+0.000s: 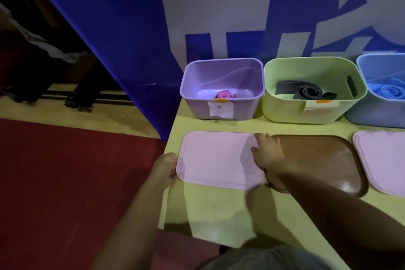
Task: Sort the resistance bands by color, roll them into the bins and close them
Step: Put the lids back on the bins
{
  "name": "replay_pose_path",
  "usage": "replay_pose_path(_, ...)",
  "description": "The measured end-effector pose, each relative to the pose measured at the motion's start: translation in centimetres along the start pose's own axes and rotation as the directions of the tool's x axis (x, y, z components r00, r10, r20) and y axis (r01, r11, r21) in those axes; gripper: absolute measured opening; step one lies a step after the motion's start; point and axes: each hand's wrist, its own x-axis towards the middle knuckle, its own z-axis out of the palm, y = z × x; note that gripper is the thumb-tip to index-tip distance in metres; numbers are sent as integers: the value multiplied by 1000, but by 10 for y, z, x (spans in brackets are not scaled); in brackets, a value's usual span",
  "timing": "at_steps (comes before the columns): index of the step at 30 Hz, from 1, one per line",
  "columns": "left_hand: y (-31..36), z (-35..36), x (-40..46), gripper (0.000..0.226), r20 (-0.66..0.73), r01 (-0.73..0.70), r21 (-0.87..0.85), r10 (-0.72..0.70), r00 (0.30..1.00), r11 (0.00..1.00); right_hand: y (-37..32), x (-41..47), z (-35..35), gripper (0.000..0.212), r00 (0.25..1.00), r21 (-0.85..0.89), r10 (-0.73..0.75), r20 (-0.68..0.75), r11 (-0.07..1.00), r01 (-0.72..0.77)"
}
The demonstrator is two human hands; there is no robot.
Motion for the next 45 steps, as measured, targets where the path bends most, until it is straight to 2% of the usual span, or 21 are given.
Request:
replay_pose_path(1, 0, -3, -4, 25, 55, 64, -98, -58, 997, 993, -3, -2, -1, 42, 1000, 44, 13, -23, 999, -12)
replay_pose_path(3, -2, -9, -12, 20, 113, 111, -180, -91, 989, 977, -7, -8, -4, 40, 996, 159, 30, -87, 987, -16)
replay_pose_path(5, -3, -17, -17, 18, 125, 90, -238, -61, 990, 967, -13, -14, -12, 41, 990, 332, 54, -133, 943, -6)
replay_pose_path(8, -2, -27, -17, 18, 128, -28, -201, 55, 990, 979, -23, -15, -28, 41, 976, 548, 107, -189, 836, 15)
replay_pose_path(11, 8, -38, -25, 18, 35, -145, -275, 161, 986, 950, -32, -14, -53, 36, 976, 689, 137, -168, 724, 17)
replay_pose_path(14, 34, -47, -38, 17, -56, -258, -318, 254, 966, 912, -45, -22, -85, 25, 994, 841, 22, -103, 535, 75)
replay_pose_path(17, 68, -50, -53, 21, -171, -417, -345, 380, 909, 841, -63, -32, -124, 15, 971, 845, -63, -230, 482, 231)
replay_pose_path(19, 91, -49, -60, 26, -248, -503, -346, 440, 863, 792, -72, -36, -148, 19, 923, 778, -98, -373, 509, 368)
replay_pose_path(21, 113, -49, -63, 35, -248, -525, -361, 463, 851, 771, -78, -38, -166, 25, 864, 706, -118, -489, 528, 472)
replay_pose_path(23, 133, -47, -64, 47, -126, -445, -498, 445, 887, 744, -81, -38, -178, 26, 800, 636, -103, -591, 552, 540)
replay_pose_path(25, 151, -45, -62, 52, 56, -274, -675, 418, 907, 685, -82, -39, -185, 24, 752, 586, -90, -653, 570, 576)
replay_pose_path(26, 160, -43, -63, 55, 119, -221, -714, 427, 896, 664, -80, -38, -188, 22, 743, 579, -88, -664, 568, 585)
replay_pose_path(28, 172, -37, -60, 52, 186, -210, -703, 461, 868, 679, -75, -34, -191, 21, 760, 600, -88, -644, 558, 573)
replay_pose_path(31, 185, -25, -48, 19, 202, -227, -688, 483, 852, 689, -60, -26, -185, 25, 816, 662, -53, -576, 556, 503)
replay_pose_path(32, 186, -22, -42, 16, 205, -246, -666, 490, 848, 704, -55, -23, -181, 26, 831, 684, -30, -556, 551, 478)
replay_pose_path(34, 187, -16, -28, 24, 255, -330, -546, 529, 810, 770, -47, -15, -173, 20, 844, 689, -6, -536, 574, 442)
replay_pose_path(37, 180, -7, 1, 41, 276, -411, -358, 515, 811, 839, -40, 1, -156, 6, 827, 578, -1, -562, 715, 394)
replay_pose_path(42, 171, 7, 36, 49, 235, -447, -178, 479, 846, 877, -47, 25, -125, 24, 838, 496, 25, -544, 816, 298)
replay_pose_path(45, 172, 14, 50, 50, 229, -438, -96, 449, 864, 894, -49, 34, -110, 28, 853, 414, 9, -522, 877, 244)
